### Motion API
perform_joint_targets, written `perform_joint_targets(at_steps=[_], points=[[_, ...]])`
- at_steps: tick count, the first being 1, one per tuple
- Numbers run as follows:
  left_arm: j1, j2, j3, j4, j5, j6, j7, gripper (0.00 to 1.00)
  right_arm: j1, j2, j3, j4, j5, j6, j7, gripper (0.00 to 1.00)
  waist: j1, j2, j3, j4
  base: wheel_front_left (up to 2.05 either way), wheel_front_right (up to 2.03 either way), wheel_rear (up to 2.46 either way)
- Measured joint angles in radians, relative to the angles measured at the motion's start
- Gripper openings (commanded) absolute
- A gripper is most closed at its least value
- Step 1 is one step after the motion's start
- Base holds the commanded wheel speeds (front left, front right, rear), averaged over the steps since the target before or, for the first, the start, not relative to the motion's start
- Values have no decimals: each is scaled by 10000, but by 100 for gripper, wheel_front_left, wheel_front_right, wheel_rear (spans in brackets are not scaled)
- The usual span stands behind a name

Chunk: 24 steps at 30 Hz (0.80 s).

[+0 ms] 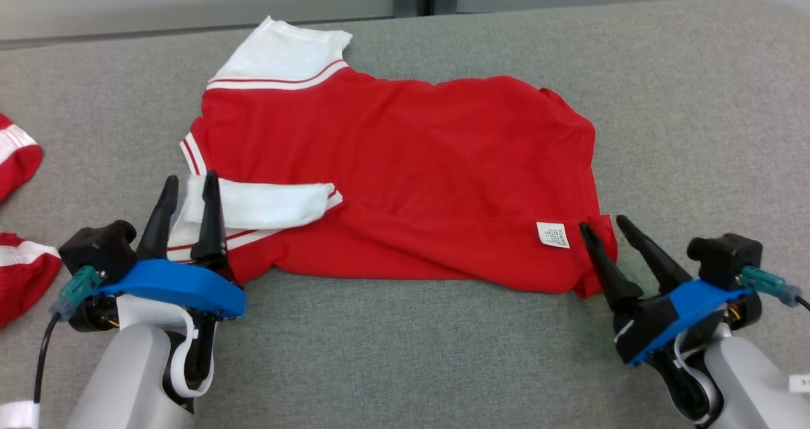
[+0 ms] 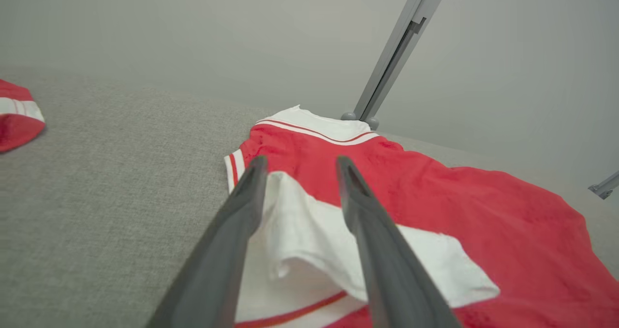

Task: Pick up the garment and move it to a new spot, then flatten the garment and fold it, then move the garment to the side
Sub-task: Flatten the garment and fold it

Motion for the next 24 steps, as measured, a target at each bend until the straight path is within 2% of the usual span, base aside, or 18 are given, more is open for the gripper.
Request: perform_joint_targets(at_steps=[5, 10, 17, 24], points=[[412, 35, 134, 54, 61, 19, -435, 100, 922, -280, -366, -585, -441, 0, -376, 100, -2, 0, -297, 26, 0, 0, 0], [1305, 222, 288, -73, 56, 211, -566, 100, 1941, -270, -932, -1290, -771, 0, -59, 100, -2, 0, -437, -64, 0, 0, 0], [2183, 355, 244, -431, 69, 516, -451, 100, 2294, 328, -1256, -1643, -1026, 0, 383, 100, -2, 0, -436, -50, 0, 0, 0], [2266, 437, -46, -219, 267, 679, -123, 100, 2164, 871, -1335, -1244, -1528, 0, 571, 100, -2, 0, -337, -31, 0, 0, 0]])
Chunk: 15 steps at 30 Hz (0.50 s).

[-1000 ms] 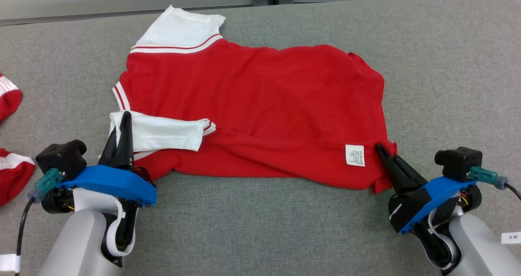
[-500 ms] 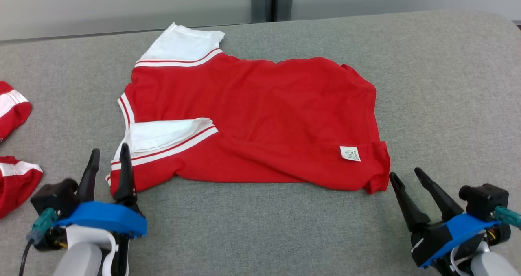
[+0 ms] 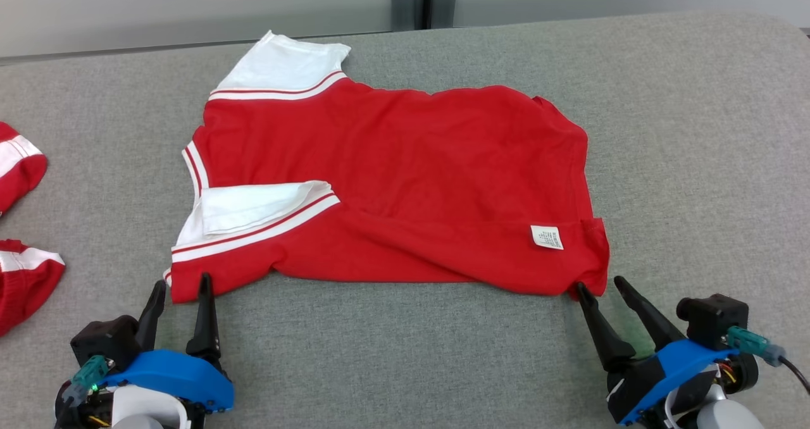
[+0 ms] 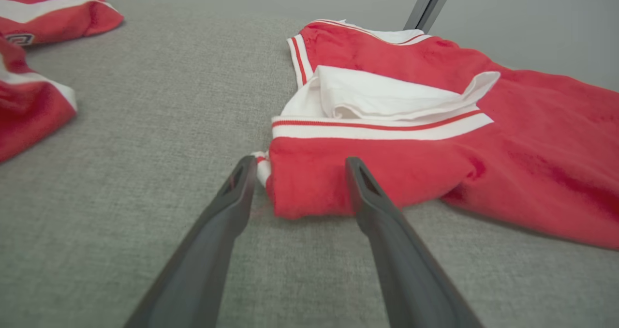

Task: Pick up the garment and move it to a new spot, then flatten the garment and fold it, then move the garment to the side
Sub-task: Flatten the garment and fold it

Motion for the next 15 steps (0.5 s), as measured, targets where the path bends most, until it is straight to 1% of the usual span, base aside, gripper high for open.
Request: perform_joint_targets(at_steps=[9, 10, 11, 12, 13, 15], points=[[-499, -77, -98, 945, -79, -186, 71, 100, -633, 439, 96, 1078, -497, 0, -125, 100, 0, 0, 116, 37, 0, 0, 0], [-584, -119, -98, 1072, -127, -240, 73, 88, -685, 472, 102, 1175, -533, 0, -209, 83, 0, 0, 124, 47, 0, 0, 0], [-661, -132, -92, 1229, -174, -303, 67, 42, -741, 504, 86, 1260, -608, 0, -324, 27, 0, 0, 130, 52, 0, 0, 0], [-736, -153, -40, 1375, -286, -372, -13, 29, -815, 525, 50, 1356, -665, 0, -420, 0, 0, 0, 132, 55, 0, 0, 0], [-808, -188, 4, 1499, -364, -401, -86, 0, -865, 562, 13, 1455, -669, 0, -474, 0, 0, 0, 126, 54, 0, 0, 0], [-898, -295, 8, 1718, -387, -449, -180, 0, -890, 602, 17, 1651, -663, 0, -571, 0, 0, 0, 76, 56, 0, 0, 0]])
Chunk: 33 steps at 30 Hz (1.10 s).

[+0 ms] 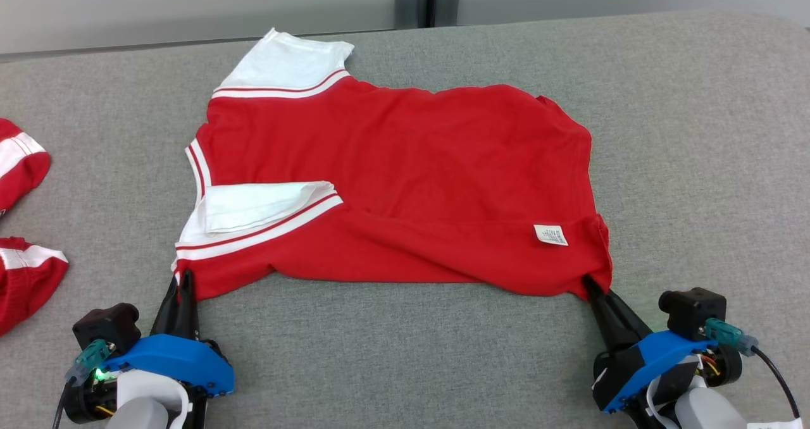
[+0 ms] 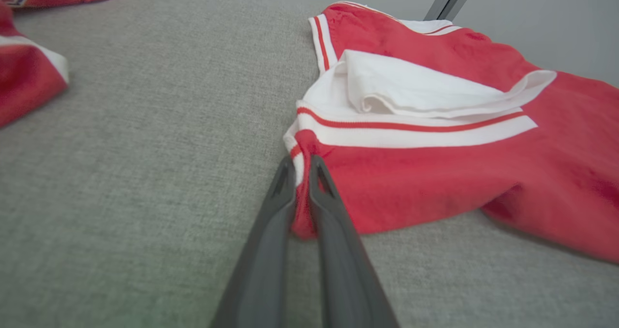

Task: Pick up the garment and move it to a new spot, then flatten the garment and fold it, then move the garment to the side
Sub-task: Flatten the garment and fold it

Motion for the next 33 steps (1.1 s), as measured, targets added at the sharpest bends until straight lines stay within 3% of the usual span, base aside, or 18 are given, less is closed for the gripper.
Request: perform_joint_targets(at_steps=[6, 10, 19, 25, 26, 27, 28, 33], points=[[-1, -163, -23, 171, -73, -163, -263, 0, 51, -274, -173, 201, 130, 0, -422, 0, 0, 0, -382, 19, 0, 0, 0], [660, -123, 113, -426, -104, -134, -416, 0, 550, -656, -199, -345, 228, 0, -422, 0, 0, 0, -789, 27, 0, 0, 0], [2883, -79, 194, -3012, -174, 794, -245, 0, 2572, -1287, -637, -2688, 339, 0, 696, 0, -1, 0, -1290, 138, 0, 0, 0], [4008, -128, 96, -3871, -267, 1212, 65, 0, 3773, -1085, -1064, -3595, 464, 0, 1766, 0, -1, 0, -1340, 239, 0, 0, 0], [4084, -109, 38, -3877, -259, 1256, 96, 31, 3898, -1049, -1078, -3616, 462, 0, 1923, 13, -1, 0, -1345, 246, 0, 0, 0], [4135, -119, 38, -3894, -263, 1292, 86, 84, 3988, -997, -1131, -3639, 464, 0, 1990, 38, -1, 0, -1345, 249, 0, 0, 0], [4150, -140, 46, -3900, -263, 1321, 77, 100, 4014, -911, -1218, -3653, 472, 0, 1996, 100, -1, 0, -1349, 248, 0, 0, 0], [4057, -201, 61, -3967, -128, 1333, -203, 100, 3919, -746, -1404, -3737, 343, 0, 1958, 100, -1, 0, -1457, 230, 0, 0, 0]])
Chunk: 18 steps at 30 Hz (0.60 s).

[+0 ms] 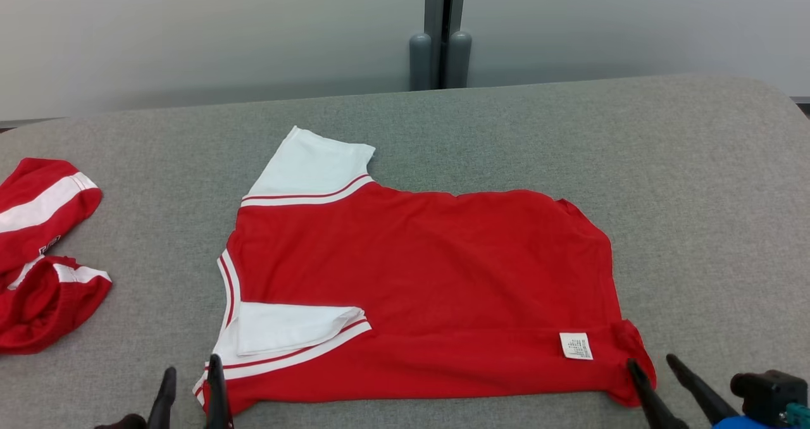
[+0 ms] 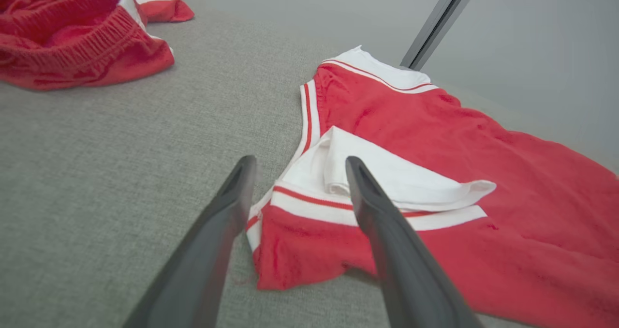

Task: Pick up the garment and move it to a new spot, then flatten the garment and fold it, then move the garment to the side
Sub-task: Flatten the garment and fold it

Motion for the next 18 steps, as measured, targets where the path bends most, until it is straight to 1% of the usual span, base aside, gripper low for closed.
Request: perform_joint_targets(at_steps=[3, 9, 12, 18], points=[[-251, 4, 180, -163, 207, -4, -232, 100, -252, 65, -255, -136, -217, 0, -265, 100, 1, 0, -90, -8, 0, 0, 0], [-752, -8, 562, -723, 828, -67, -424, 100, -949, 546, -752, -424, -575, 0, -1181, 100, 1, 0, -351, -49, 0, 0, 0], [-961, 0, 767, -876, 1139, -102, -441, 100, -1242, 771, -819, -472, -872, 0, -1588, 100, 1, 0, -505, -70, 0, 0, 0], [-1498, 102, 918, -1028, 1860, -257, -453, 100, -1662, 1168, -945, -462, -1379, 0, -1944, 100, 1, 0, -810, -60, 0, 0, 0]])
